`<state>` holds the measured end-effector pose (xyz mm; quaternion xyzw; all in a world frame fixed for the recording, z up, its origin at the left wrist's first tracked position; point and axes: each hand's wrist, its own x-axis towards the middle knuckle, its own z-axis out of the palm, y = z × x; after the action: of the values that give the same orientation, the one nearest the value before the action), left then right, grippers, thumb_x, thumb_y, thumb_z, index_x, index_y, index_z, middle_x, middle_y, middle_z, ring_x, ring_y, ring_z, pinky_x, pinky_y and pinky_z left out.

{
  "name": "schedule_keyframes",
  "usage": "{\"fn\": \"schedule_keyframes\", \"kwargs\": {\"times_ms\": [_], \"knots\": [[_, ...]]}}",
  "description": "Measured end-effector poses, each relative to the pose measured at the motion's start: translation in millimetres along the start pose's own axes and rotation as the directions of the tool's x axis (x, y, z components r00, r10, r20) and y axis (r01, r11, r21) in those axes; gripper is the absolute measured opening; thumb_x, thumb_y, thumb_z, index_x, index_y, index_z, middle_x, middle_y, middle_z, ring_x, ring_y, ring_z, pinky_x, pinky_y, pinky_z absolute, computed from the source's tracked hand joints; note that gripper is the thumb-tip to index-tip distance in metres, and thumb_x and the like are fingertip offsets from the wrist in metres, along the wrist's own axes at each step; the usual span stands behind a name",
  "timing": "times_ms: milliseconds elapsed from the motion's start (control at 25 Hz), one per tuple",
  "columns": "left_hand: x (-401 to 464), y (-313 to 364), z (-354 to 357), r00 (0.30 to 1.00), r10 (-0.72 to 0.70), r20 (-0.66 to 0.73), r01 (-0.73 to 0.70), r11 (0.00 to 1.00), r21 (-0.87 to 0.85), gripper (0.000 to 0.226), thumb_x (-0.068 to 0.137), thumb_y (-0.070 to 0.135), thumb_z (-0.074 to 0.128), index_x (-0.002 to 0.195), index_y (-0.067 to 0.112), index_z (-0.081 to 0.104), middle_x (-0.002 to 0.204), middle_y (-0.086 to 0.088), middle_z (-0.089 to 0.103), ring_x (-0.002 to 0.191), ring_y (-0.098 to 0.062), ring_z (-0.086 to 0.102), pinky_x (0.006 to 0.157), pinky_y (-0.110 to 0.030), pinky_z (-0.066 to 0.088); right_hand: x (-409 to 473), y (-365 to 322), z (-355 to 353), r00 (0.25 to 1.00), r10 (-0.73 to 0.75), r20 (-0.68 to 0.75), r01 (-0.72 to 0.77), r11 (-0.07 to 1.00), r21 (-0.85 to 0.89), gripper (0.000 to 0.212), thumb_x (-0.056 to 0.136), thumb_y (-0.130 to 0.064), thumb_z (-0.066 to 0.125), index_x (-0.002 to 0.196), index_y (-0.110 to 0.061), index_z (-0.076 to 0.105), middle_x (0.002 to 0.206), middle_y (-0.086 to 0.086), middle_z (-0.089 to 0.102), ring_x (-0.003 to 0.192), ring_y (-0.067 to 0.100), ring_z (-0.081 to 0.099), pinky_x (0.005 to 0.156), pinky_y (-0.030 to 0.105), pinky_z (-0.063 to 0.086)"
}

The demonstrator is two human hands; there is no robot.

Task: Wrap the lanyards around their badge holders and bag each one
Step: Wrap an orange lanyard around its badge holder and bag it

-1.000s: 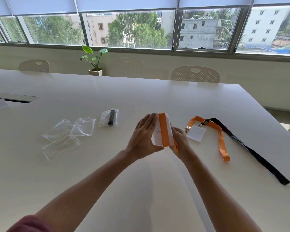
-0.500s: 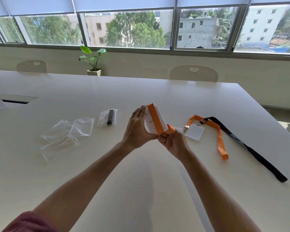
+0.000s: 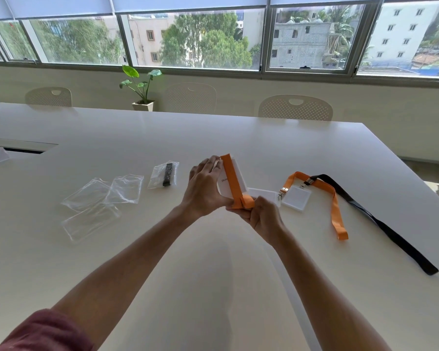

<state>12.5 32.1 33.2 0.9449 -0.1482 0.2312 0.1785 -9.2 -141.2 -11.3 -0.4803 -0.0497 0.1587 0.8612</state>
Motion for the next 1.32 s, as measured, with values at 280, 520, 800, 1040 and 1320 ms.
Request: {"fn": "schedule_keyframes", "kwargs": {"times_ms": [280,520,800,1040,1320], "knots": [[9.8,-11.2,-2.8,0.999,-0.047,0.020,0.044,0.992,0.120,0.115,0.054,0.061,0.081,0.143,0.004,0.034,0.149,-0.013,0.035,0.139,-0.029,0.027,0.110,-0.048,0.022,-7.3,2.6,-2.2,1.000,0.017,-0.002,-0.017,0.985,-0.171,0.050,0.085,-0.004,0.021,0.119,0.016,0.053,0.108,0.035,0.064,0.102,0.037,0.066,0.083,0.026,0.052],[5.1,-12.7,5.2,0.998,-0.050,0.035,0.040,0.970,0.239,0.111,0.056,0.054,0.083,0.142,0.003,0.036,0.146,-0.013,0.039,0.135,-0.030,0.031,0.105,-0.047,0.028,-7.6,6.9,2.5,0.997,-0.058,-0.047,0.034,0.912,-0.409,0.022,0.096,-0.006,0.048,0.103,0.005,0.066,0.097,0.022,0.071,0.088,0.032,0.072,0.086,0.032,0.055],[3.4,-13.7,3.2,0.992,-0.093,0.083,0.054,0.919,0.390,0.107,0.062,0.049,0.081,0.144,0.003,0.030,0.148,-0.015,0.033,0.136,-0.031,0.028,0.102,-0.046,0.029,-15.4,28.8,17.8,0.995,-0.098,-0.014,0.061,0.722,-0.690,0.033,0.096,-0.011,0.049,0.073,-0.020,0.071,0.058,-0.002,0.066,0.062,0.015,0.063,0.080,0.043,0.050],[-1.3,-8.9,7.4,0.984,-0.119,0.130,0.049,0.892,0.449,0.099,0.069,0.044,0.076,0.145,0.002,0.027,0.150,-0.016,0.029,0.136,-0.032,0.025,0.102,-0.045,0.028,-26.3,25.0,29.7,0.994,-0.081,0.067,0.104,0.680,-0.726,0.035,0.097,-0.011,0.046,0.070,-0.020,0.067,0.056,-0.004,0.066,0.054,0.005,0.055,0.064,0.023,0.045],[-14.7,-2.8,16.6,0.990,-0.013,0.141,-0.053,0.890,0.453,0.083,0.081,0.036,0.064,0.146,0.001,0.025,0.152,-0.018,0.025,0.140,-0.033,0.020,0.104,-0.043,0.025,-21.3,5.8,35.8,0.981,-0.164,0.099,0.189,0.730,-0.657,0.034,0.098,-0.006,0.046,0.073,-0.013,0.068,0.057,-0.003,0.065,0.055,0.009,0.052,0.061,0.019,0.044]]}}
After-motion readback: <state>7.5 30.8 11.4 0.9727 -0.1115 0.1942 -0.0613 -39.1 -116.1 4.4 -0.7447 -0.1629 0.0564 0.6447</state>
